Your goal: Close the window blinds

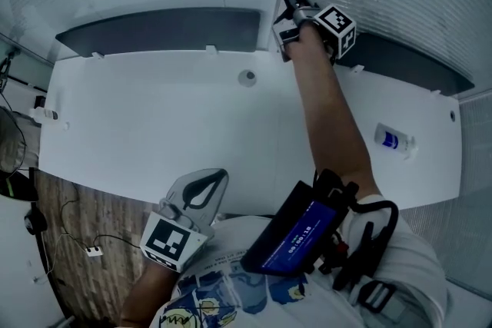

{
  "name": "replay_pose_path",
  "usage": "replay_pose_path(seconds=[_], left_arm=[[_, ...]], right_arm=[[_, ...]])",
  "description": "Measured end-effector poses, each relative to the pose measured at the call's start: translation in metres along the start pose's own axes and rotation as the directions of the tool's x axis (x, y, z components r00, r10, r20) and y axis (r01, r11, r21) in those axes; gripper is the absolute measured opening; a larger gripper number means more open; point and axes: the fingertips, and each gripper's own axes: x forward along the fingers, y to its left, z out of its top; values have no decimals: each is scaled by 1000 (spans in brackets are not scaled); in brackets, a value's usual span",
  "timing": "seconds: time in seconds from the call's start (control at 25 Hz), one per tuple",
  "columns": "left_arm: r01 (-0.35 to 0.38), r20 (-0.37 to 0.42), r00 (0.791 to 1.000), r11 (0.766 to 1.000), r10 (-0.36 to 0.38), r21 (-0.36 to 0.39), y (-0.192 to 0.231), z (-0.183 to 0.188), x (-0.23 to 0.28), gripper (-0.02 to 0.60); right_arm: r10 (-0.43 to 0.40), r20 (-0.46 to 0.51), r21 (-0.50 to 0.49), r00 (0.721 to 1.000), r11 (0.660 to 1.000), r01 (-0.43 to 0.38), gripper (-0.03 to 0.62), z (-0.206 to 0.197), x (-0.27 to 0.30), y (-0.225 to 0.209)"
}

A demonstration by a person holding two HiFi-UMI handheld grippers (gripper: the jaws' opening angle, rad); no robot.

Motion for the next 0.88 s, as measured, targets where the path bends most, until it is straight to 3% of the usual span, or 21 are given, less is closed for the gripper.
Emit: replay_pose_path(seconds=[0.28,0.48,0.68,0.88], left_arm=[[0,-4,1000,1000,0,-12,-3,2,-1,3],[-7,3,1000,1000,7,-12,0,0,-2,3],[-2,10,1000,1000,2,-8,-1,-1,-1,3],[-8,23,1000,1000,8,-3,2,-2,-2,3]], right_arm=[[-108,-20,-219,994,970,101,125,0,-2,2],[-203,-22,-432,979,885,174,125,0,0,4],[-318,-15,-616,948,750,242,126,-1,0,5],[-436,33,-806,899,520,281,126,-3,1,7]])
